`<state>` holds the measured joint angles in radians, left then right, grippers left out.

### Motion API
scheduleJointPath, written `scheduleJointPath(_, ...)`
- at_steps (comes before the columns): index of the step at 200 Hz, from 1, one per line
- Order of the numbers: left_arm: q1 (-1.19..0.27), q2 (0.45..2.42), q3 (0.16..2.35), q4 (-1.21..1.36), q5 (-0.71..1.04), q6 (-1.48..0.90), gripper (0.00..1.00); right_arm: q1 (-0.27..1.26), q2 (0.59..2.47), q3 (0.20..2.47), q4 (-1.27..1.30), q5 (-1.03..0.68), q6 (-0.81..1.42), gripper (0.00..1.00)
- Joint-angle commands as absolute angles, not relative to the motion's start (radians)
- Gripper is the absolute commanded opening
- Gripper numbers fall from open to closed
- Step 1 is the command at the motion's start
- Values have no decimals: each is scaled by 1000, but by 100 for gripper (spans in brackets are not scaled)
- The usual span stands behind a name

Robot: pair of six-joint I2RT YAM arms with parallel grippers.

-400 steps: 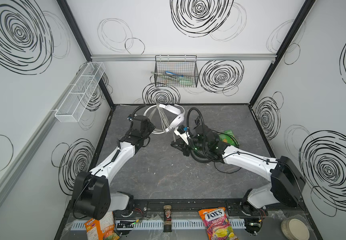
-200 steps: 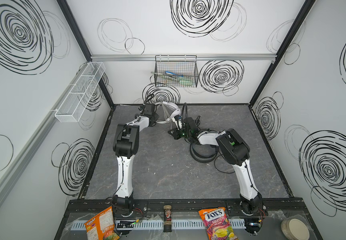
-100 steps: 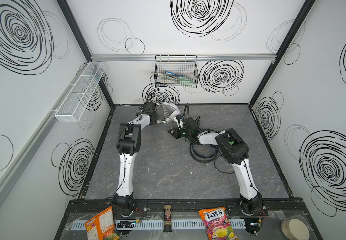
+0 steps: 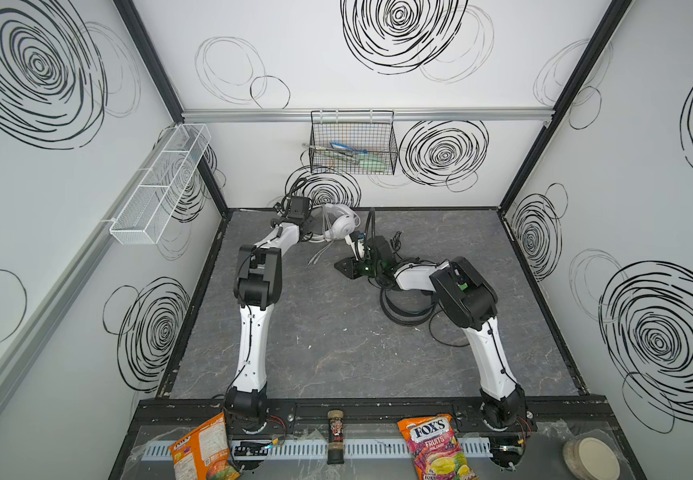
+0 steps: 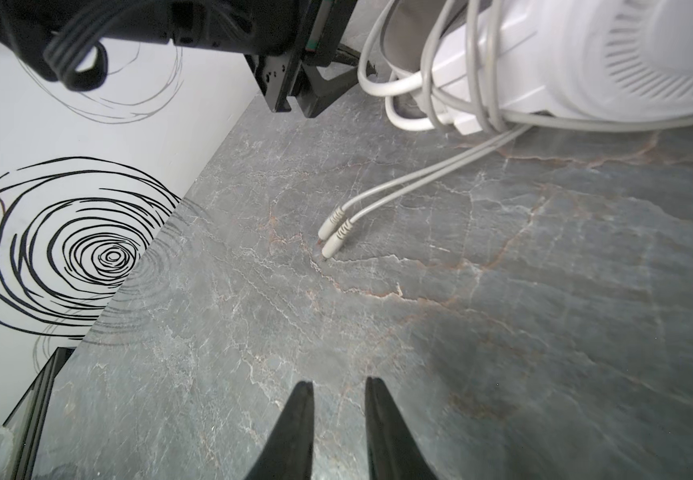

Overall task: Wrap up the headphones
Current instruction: 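Set the wrapped white headset down near the back wall and open both grippers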

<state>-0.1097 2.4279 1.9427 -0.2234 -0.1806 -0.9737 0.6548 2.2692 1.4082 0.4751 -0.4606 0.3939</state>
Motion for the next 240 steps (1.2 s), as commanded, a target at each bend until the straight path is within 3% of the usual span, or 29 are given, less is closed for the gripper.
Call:
scheduleJointPath(1,-98,2386,1907,-208,-202,-979,83,657,2225,1430,442,-443,374,26)
scheduleJointPath(26,-94,2331,1816,-165,-192,-965,98,666,2196,1442,419,-435,349,26)
scheduleJointPath(68,-61,2206,1676,-74,-155,-882,96,699,2126,1459,365,-412,295,27)
scheduleJointPath(140,15,1814,1289,41,-60,-742,99,707,1920,1469,103,-325,211,46)
scheduleJointPath(155,10,1695,1173,58,-32,-722,98,684,1841,1392,112,-390,224,60)
scheduleJointPath(167,-12,1602,1096,44,-30,-702,98,667,1763,1321,111,-406,228,75)
scheduleJointPath(183,-76,1477,1010,-11,-66,-662,94,653,1663,1252,51,-374,195,77)
scheduleJointPath(216,-227,1221,835,-86,-78,-694,98,581,1493,1141,-119,-238,165,79)
scheduleJointPath(240,-384,1137,761,-122,-64,-772,99,470,1393,1070,-197,-172,167,82)
